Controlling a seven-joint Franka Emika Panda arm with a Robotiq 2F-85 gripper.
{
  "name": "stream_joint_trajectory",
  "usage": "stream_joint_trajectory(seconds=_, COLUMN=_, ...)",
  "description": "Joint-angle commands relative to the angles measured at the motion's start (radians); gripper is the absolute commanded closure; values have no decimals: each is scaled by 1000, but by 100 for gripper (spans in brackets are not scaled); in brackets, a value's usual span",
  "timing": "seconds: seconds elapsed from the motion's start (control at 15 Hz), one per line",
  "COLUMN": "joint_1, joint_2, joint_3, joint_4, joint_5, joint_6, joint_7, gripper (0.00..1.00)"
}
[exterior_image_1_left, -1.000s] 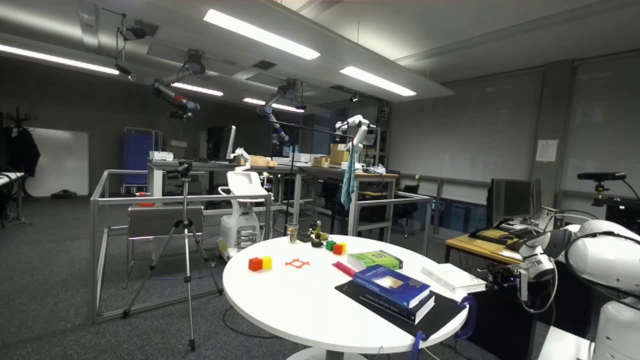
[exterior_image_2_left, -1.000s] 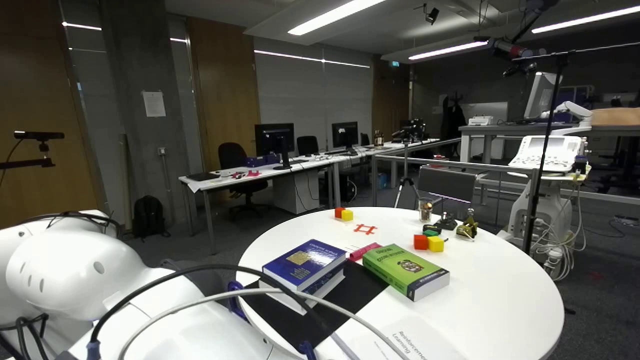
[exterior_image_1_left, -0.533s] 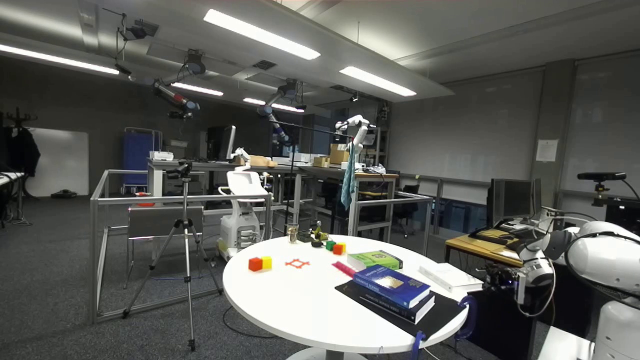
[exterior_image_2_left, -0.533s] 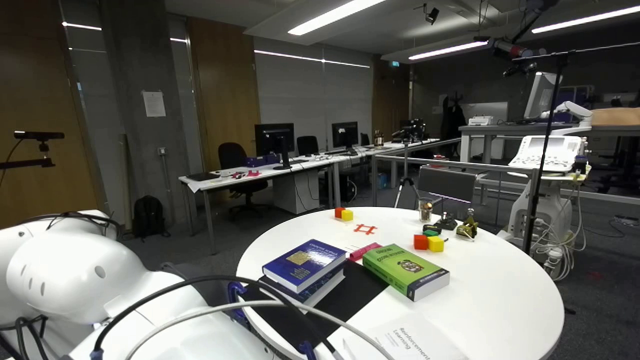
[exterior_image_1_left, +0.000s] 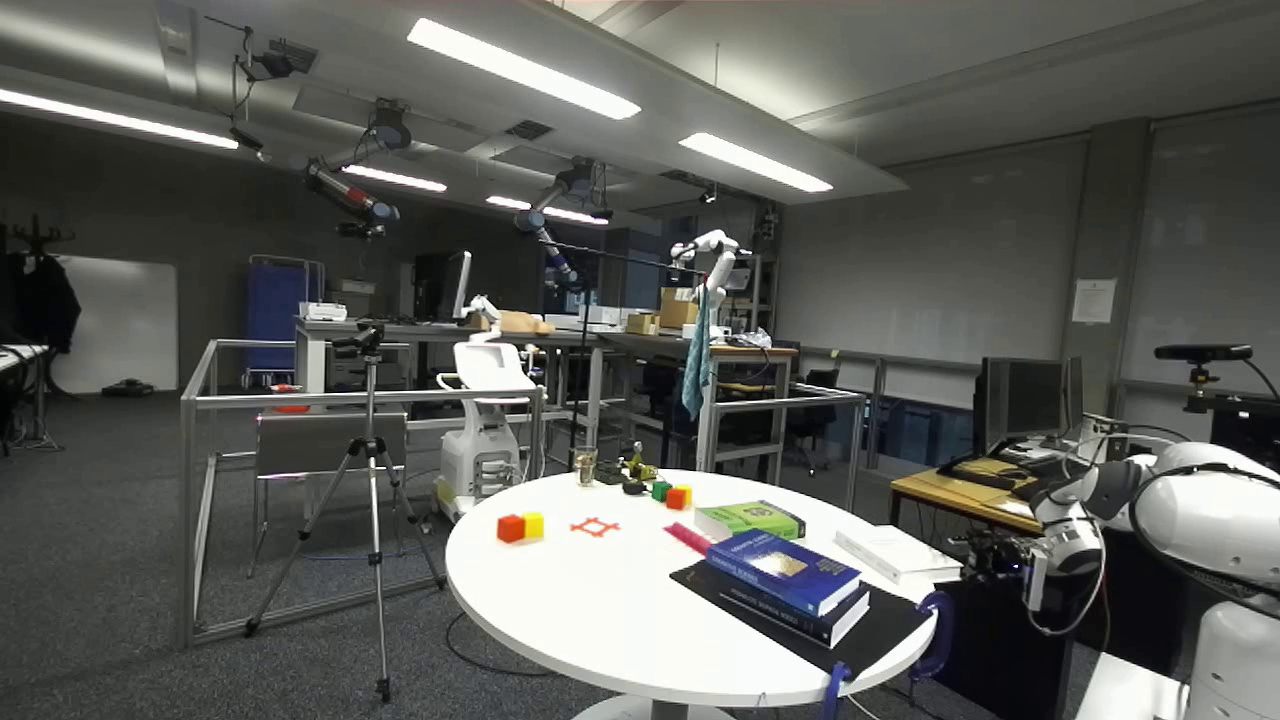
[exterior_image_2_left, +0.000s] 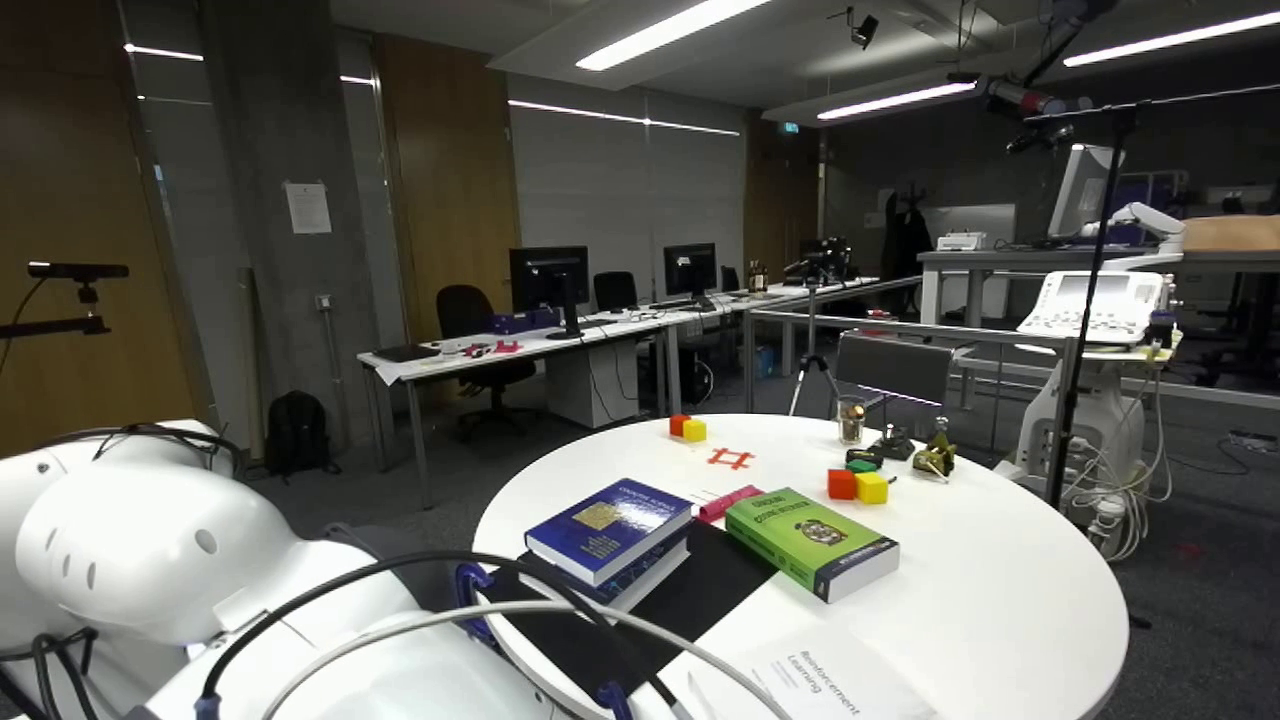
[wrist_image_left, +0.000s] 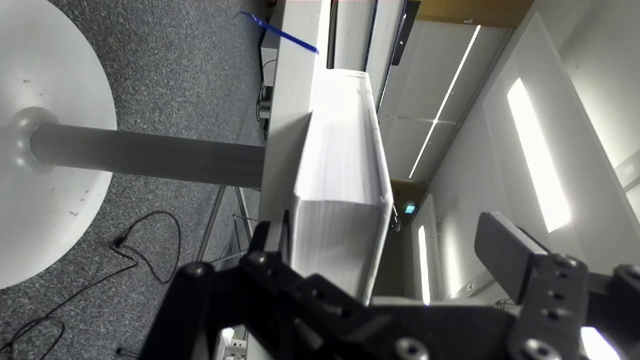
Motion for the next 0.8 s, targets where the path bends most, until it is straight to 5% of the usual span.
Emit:
stream_joint_trajectory(seconds=0.0, joint_1=12, joint_2=0, joint_3=-2, joint_4=-41, joint_5=55, joint_6=45, joint_7=-97, gripper=0)
stream_joint_trajectory(seconds=0.27, joint_1=25, joint_2=0, joint_3=-10, joint_4=-68, joint_5=84, joint_6=71, joint_7=-145, gripper=0)
stream_joint_trajectory(seconds=0.4, joint_1=29, joint_2=1, joint_3=-15, joint_4=-73, joint_5=94, joint_6=75, joint_7=-151, gripper=28)
stream_joint_trajectory(seconds=0.73, joint_1=36, joint_2=0, joint_3=-40, joint_4=-56, joint_5=89, joint_6=74, joint_7=-144, gripper=66)
